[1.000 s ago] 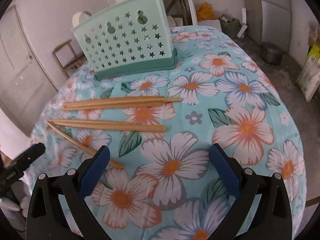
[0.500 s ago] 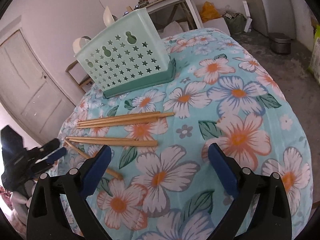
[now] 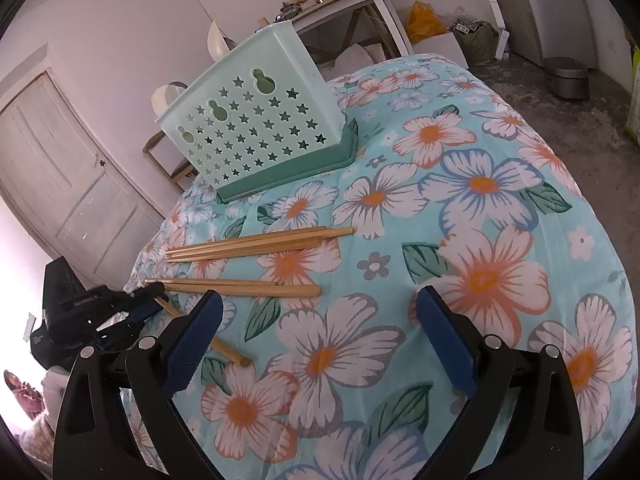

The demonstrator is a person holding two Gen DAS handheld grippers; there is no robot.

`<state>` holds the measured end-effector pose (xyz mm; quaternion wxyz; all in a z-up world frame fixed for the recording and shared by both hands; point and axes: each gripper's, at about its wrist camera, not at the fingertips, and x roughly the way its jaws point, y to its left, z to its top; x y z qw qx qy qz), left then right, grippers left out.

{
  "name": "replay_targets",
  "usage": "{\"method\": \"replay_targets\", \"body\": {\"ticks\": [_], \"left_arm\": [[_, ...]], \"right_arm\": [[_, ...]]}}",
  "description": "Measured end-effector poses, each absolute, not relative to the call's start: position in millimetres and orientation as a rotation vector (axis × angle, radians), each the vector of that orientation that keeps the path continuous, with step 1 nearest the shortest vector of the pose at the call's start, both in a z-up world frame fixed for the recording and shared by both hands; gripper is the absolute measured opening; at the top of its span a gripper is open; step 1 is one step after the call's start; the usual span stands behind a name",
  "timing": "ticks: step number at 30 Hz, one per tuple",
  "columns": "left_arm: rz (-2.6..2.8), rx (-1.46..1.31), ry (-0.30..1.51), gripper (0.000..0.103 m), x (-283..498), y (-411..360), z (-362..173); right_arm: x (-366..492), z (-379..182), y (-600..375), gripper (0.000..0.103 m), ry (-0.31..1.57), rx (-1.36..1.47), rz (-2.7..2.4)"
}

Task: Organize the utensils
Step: 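Roll the left tool and close it around the wooden chopsticks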

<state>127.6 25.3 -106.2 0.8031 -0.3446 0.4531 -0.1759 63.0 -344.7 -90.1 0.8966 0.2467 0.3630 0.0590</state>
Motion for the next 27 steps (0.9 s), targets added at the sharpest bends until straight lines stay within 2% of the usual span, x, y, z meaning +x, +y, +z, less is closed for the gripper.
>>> {"method": "replay_targets", "body": {"ticks": [8, 21, 27], "left_arm": [[-0.359, -0.76, 0.998, 0.016, 104, 36, -101], [-0.351, -0.934, 1.037, 0.016, 114, 48, -118], [-0.329, -0.922, 1.041, 0.015, 116, 45, -118]], "right_arm": [[63, -90, -344, 0.095, 0.755, 0.505, 0.119], [64, -91, -343, 0.095, 0.76, 0.496, 0.114], [64, -91, -342, 0.095, 0.759, 0.496, 0.112]]}}
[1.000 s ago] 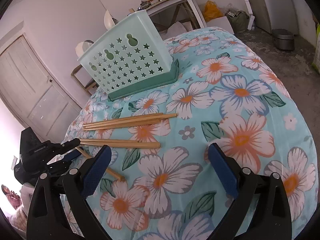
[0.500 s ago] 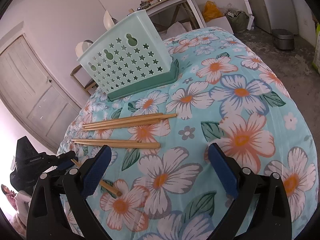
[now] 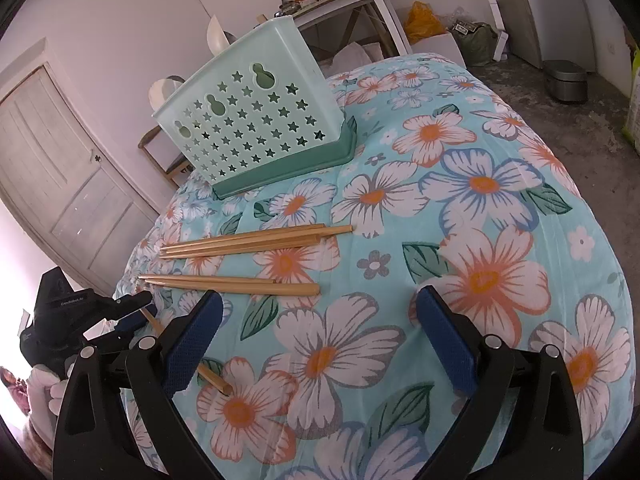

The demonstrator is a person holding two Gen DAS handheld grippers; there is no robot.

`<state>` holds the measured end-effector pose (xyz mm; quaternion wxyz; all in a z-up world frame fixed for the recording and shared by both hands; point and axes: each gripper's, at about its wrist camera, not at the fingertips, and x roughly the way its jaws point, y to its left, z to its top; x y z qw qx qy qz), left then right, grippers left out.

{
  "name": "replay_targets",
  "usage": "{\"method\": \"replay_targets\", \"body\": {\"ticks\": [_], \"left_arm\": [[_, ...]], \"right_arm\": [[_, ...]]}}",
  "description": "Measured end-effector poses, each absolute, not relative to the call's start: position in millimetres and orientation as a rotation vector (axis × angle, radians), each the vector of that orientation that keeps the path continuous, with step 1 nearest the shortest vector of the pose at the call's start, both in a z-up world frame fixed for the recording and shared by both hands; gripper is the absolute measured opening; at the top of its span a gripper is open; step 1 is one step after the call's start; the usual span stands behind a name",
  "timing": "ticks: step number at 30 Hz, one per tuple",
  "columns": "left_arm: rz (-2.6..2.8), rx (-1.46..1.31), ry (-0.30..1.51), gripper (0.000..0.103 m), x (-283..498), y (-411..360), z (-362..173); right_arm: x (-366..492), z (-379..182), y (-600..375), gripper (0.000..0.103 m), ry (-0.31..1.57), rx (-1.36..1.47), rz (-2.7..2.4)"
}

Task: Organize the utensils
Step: 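Roll the left tool and close it around the wooden chopsticks, then close the right tool on one chopstick beside the left tool's fingers while the left tool holds the rest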

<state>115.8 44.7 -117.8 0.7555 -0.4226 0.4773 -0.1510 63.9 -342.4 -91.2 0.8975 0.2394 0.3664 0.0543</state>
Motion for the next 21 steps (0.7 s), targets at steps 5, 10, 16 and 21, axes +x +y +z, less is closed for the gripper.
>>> {"method": "replay_targets", "body": {"ticks": [5, 10, 16, 21], "left_arm": [[-0.341, -0.878, 1.027, 0.014, 116, 42, -115], [-0.385, -0.75, 0.972, 0.015, 109, 38, -102], [-0.414, -0.582, 0.894, 0.018, 95, 45, -90], [-0.428, -0.531, 0.858, 0.019, 86, 53, -90]], "right_arm": [[63, -92, -344, 0.095, 0.751, 0.51, 0.12], [62, -90, -342, 0.091, 0.76, 0.484, 0.11], [67, -67, -316, 0.077, 0.75, 0.332, 0.152], [81, -38, -270, 0.069, 0.702, 0.129, 0.271]]}}
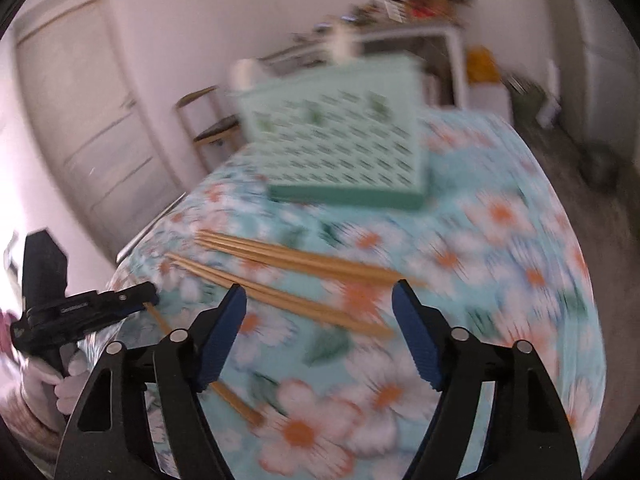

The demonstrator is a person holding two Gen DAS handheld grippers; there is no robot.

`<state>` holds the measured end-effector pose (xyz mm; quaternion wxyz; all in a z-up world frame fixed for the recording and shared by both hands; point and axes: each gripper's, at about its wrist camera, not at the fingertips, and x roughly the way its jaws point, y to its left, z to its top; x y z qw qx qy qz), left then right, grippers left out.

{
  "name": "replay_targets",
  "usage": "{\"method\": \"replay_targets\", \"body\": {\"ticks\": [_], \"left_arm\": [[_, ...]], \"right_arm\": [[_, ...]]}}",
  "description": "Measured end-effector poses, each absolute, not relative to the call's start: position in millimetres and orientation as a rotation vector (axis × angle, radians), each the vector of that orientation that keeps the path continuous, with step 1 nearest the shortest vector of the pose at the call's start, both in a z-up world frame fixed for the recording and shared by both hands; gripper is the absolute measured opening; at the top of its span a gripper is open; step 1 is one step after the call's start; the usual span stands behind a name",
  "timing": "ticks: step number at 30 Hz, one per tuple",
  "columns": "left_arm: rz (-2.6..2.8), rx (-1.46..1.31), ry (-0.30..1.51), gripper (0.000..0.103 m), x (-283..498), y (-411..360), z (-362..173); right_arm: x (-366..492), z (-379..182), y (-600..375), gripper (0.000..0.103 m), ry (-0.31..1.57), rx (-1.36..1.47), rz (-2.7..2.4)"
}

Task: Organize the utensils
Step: 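Close the right tool on one chopstick beside the left tool's fingers while the left tool holds the rest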

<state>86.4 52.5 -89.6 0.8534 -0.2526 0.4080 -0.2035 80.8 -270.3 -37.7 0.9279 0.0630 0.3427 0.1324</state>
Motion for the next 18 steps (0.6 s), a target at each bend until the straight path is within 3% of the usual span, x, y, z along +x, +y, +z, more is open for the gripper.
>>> {"method": "replay_targets", "body": {"ticks": [7, 18], "left_arm": [[-0.468, -0.559, 0.852, 0.02, 83, 61, -98], [-0.522, -0.599, 0.835, 0.02, 80, 70, -105]], "right_arm": [[114, -29, -189, 0.042, 0.734, -0.167, 0.505], [144, -56, -113, 0.02, 0.822, -0.554, 0.753]]}}
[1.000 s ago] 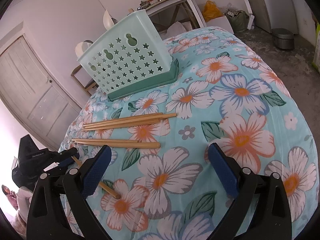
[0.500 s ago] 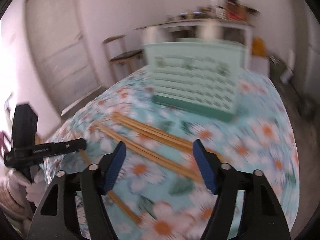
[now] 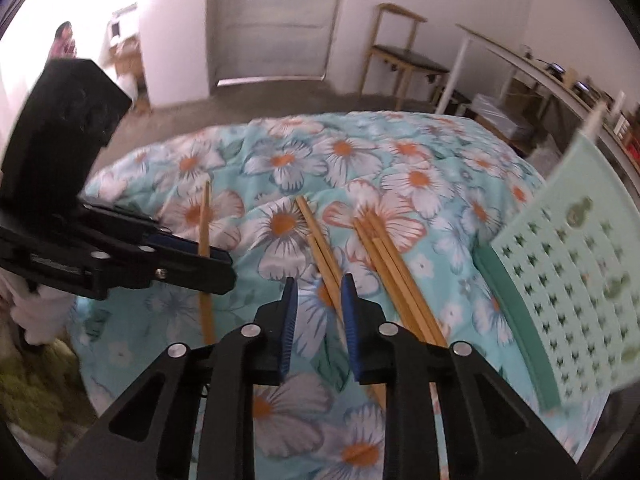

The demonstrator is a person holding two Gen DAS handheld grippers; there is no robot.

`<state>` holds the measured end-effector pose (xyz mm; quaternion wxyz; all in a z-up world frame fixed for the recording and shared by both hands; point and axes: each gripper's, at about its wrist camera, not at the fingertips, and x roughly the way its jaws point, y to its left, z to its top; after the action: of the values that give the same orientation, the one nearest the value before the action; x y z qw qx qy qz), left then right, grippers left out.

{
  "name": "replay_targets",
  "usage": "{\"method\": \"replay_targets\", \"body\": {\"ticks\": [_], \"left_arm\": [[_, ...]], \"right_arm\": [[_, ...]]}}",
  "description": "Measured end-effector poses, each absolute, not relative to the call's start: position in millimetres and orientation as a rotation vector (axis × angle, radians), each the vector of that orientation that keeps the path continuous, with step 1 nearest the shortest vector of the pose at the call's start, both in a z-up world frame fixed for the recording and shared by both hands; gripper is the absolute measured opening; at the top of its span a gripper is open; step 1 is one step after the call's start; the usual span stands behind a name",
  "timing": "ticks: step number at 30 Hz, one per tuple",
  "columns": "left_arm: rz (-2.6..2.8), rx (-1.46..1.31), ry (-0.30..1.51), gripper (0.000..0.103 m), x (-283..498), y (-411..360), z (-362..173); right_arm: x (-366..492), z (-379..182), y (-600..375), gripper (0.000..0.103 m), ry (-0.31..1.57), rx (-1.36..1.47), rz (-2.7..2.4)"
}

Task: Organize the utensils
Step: 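Close the right tool on one chopstick beside the left tool's fingers while the left tool holds the rest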

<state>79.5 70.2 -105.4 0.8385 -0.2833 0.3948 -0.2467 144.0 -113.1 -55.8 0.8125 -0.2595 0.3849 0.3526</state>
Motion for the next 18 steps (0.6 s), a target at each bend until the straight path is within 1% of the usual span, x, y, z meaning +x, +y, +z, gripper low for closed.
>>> {"method": "replay_targets", "body": {"ticks": [2, 10, 11, 18], "left_arm": [[-0.525, -0.599, 0.831, 0.02, 79, 70, -106], [-0.531, -0.601, 0.827, 0.02, 79, 72, -107], [-0.531, -0.602, 0.828, 0.02, 79, 72, -107], [-0.53, -0.602, 0.829, 0.02, 79, 72, -107]], "right_arm": [[146, -59, -110, 0.018, 0.827, -0.589, 0.753], [148, -70, -104, 0.016, 0.821, -0.669, 0.741], [147, -70, -104, 0.012, 0.813, -0.67, 0.737], [143, -54, -111, 0.009, 0.779, -0.613, 0.712]]}}
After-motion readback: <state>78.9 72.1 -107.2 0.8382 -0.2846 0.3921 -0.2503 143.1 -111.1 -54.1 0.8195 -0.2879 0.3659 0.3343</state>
